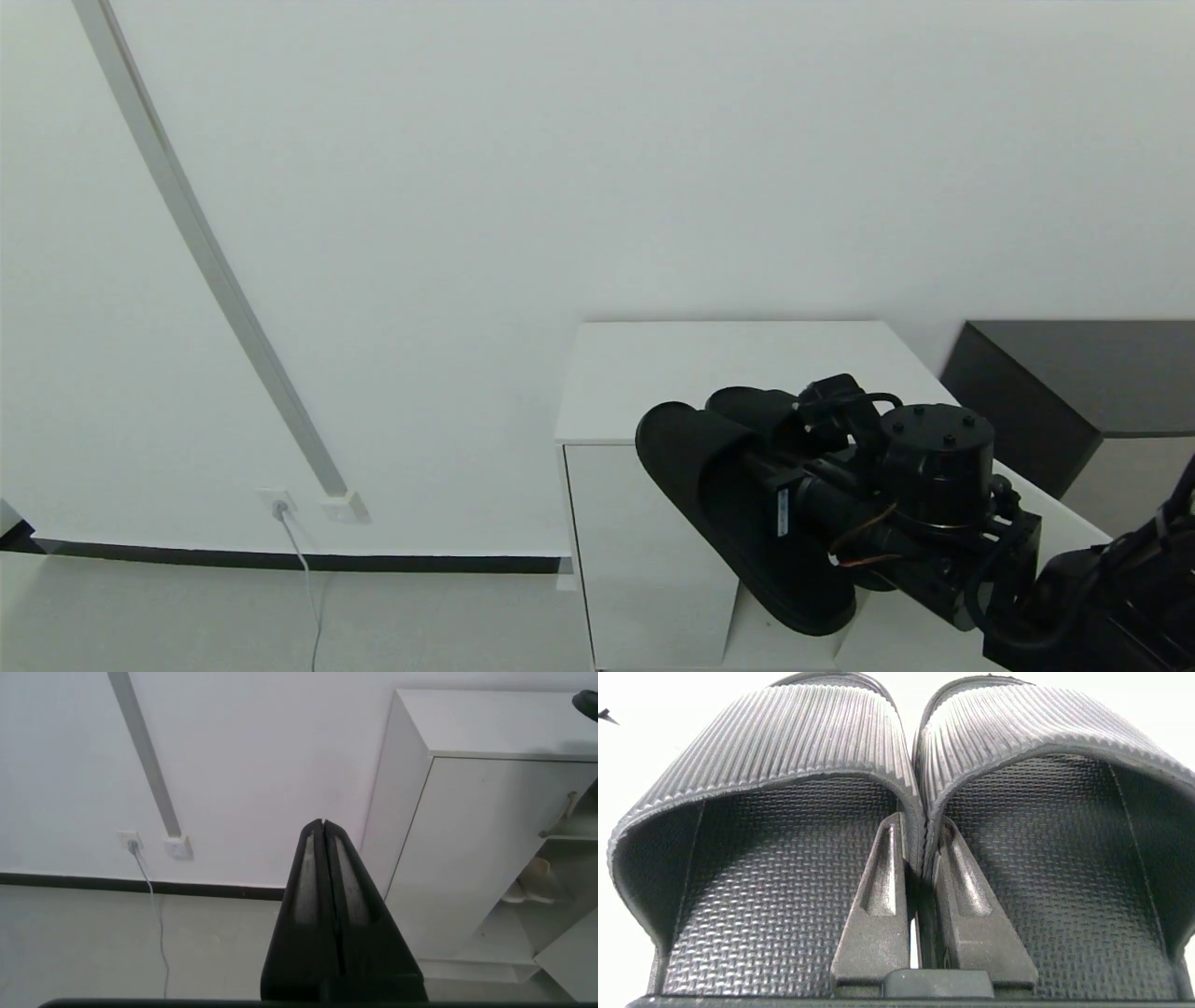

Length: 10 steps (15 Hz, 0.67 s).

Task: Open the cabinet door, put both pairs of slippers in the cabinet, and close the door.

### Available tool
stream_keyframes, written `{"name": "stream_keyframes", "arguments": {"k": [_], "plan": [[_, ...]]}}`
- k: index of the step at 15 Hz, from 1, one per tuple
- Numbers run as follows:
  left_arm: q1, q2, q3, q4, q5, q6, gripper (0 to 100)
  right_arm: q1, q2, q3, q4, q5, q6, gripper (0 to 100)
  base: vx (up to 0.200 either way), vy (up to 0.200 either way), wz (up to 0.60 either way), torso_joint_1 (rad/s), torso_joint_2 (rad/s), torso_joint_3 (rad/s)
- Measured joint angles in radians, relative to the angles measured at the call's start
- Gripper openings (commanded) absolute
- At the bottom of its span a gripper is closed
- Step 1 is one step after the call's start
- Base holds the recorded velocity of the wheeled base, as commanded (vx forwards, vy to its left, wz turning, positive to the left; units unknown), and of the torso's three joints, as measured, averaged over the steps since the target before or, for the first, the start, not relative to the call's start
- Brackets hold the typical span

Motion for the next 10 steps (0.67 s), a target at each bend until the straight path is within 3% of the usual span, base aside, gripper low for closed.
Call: {"name": "stream_keyframes", "arguments": {"k": [10], "plan": [[0.000, 0.000, 0.000, 0.001, 0.000, 0.000, 0, 0.009, 0.002, 0.004, 0.000, -0.005, 0.000, 0, 0.000, -0.200, 0.00, 0.002, 0.00, 0.003]]}}
